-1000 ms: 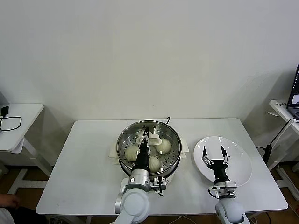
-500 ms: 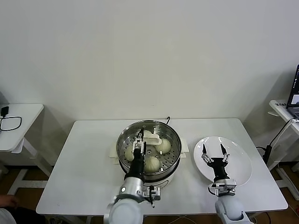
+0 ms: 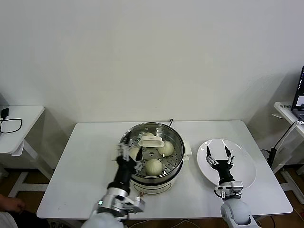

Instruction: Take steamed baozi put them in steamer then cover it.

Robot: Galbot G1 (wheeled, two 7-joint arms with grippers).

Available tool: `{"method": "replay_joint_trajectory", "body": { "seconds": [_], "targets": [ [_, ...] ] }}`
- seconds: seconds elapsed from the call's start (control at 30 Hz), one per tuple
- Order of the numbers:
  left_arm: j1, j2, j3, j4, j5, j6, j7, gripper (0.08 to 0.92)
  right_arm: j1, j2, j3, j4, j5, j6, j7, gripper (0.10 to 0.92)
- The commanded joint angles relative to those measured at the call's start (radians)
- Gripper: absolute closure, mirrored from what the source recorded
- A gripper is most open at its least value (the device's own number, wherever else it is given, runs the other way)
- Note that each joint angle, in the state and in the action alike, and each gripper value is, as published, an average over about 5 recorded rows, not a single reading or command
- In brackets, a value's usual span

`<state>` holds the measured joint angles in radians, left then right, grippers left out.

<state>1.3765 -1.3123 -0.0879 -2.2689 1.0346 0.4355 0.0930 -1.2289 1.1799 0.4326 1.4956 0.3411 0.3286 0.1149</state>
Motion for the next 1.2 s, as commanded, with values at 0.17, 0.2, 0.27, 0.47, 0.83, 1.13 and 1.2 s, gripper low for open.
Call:
{"method": "replay_joint_trajectory", "body": {
  "seconds": [0.17, 0.2, 0.27, 0.47, 0.83, 1.13, 1.2],
  "targets": [
    [0.047, 0.0, -0.542, 0.239, -1.08, -0.402, -0.102, 0.177, -0.04, -0.028, -0.007, 0.074, 0.122, -0.012, -0.064, 0.203],
    [0.041, 0.002, -0.544, 0.272, -1.104, -0.427, -0.079, 0.177, -0.04, -0.026, -0.009, 0.075, 0.126, -0.016, -0.062, 0.203],
    [0.036, 0.004, -0.54, 0.318, -1.13, -0.47, -0.05, 0.177, -0.045, -0.022, -0.011, 0.079, 0.129, -0.021, -0.06, 0.203],
    [0.045, -0.008, -0.493, 0.365, -1.128, -0.567, -0.039, 0.177, -0.052, -0.021, -0.011, 0.077, 0.124, -0.02, -0.057, 0.203],
    [0.037, -0.013, -0.483, 0.395, -1.107, -0.612, -0.046, 0.177, -0.066, -0.054, 0.003, 0.093, 0.128, -0.027, -0.049, 0.203],
    [0.044, -0.013, -0.477, 0.417, -1.082, -0.614, -0.045, 0.177, -0.106, -0.056, 0.022, 0.112, 0.13, -0.037, -0.074, 0.203],
    [0.045, -0.012, -0.478, 0.421, -1.081, -0.615, -0.044, 0.177, -0.11, -0.058, 0.024, 0.114, 0.132, -0.041, -0.076, 0.203]
  ]
}}
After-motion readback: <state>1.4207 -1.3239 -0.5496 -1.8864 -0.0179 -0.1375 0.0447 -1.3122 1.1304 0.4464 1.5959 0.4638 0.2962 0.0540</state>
